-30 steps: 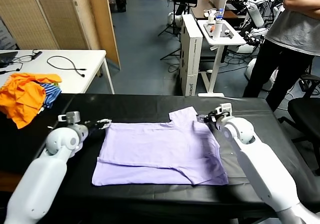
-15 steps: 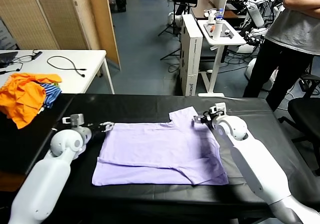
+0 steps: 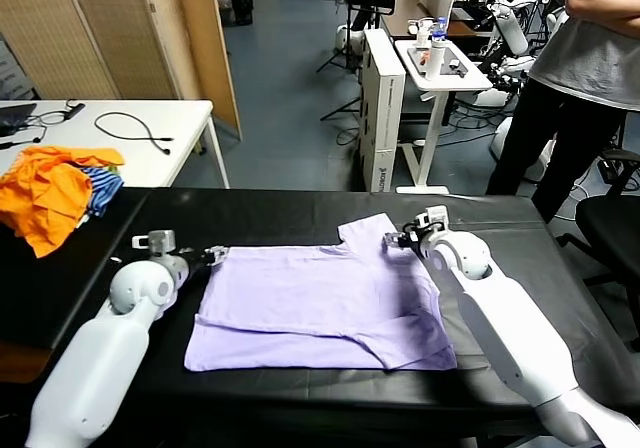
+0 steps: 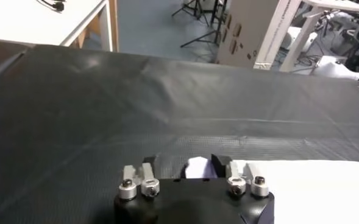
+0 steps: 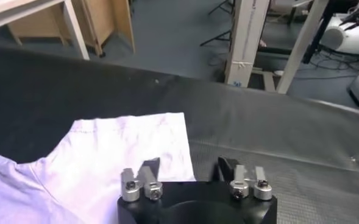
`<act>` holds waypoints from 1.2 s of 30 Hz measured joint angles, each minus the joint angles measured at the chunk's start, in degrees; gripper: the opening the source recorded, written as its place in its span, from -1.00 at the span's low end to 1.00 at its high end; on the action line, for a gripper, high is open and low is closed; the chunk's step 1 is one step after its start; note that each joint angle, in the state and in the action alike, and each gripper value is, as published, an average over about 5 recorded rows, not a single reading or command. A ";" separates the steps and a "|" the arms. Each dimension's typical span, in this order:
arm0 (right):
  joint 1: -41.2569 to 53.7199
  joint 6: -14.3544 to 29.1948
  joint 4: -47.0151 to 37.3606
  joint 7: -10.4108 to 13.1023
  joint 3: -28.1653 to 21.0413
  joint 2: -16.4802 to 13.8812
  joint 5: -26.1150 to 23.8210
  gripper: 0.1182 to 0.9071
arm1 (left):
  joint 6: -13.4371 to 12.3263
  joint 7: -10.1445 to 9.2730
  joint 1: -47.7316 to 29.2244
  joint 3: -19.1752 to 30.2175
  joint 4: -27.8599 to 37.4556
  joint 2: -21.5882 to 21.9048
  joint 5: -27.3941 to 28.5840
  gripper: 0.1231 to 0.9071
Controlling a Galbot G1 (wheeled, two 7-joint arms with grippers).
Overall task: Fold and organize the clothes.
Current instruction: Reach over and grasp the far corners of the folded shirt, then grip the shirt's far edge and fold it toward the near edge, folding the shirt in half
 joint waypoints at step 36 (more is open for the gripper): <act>-8.29 -0.17 14.92 0.39 8.87 -4.04 1.25 -0.94 | 0.26 2.10 5.35 -3.60 -10.66 5.31 -3.79 -0.94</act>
